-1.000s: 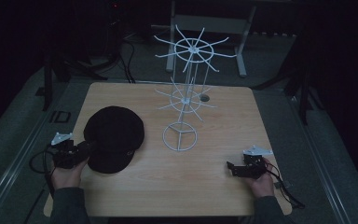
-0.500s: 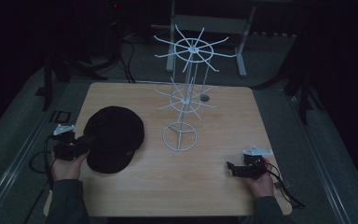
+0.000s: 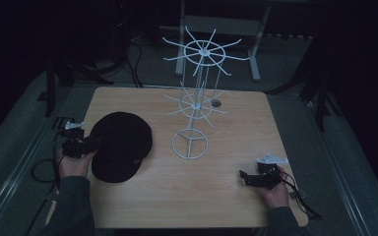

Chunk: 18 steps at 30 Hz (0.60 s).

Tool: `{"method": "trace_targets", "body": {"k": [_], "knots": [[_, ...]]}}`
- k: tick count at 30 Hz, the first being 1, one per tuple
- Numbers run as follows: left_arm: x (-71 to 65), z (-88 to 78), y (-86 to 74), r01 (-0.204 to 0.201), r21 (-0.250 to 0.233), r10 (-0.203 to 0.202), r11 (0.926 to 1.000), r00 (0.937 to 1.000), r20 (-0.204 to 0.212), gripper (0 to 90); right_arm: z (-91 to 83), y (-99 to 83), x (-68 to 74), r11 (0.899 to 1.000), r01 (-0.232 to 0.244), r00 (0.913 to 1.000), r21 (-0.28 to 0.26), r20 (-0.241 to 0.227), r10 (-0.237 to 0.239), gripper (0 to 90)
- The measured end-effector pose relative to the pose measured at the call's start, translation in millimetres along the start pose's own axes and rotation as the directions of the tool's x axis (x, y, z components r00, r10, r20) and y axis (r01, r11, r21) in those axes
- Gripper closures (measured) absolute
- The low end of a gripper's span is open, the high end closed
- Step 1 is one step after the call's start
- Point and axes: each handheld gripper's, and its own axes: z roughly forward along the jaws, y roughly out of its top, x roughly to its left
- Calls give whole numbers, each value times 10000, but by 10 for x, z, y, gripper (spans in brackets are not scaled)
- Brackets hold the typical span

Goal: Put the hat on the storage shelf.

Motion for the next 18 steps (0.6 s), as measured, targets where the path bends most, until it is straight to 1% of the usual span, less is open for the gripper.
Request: {"method": "trace_targets", "body": {"k": [1,5,11,13,18], "knots": [[0,0,0,0,0,0,10000,10000,0,533,0,0,0,10000,0,10000,0,0,0,131],[22,44,53,88,76,-86,9999,9996,-250,524,0,0,0,10000,3,10000,0,1,-3,131],[56,133,111,187,302,-175,9994,9991,-387,519,0,0,0,10000,3,10000,-1,0,-3,132],[68,163,127,207,356,-189,9992,9986,-501,519,0,0,-1,10000,9,10000,-2,0,-9,131],[91,203,139,286,317,-260,9991,9966,-785,512,0,0,0,10000,5,10000,-3,0,-5,132]]}}
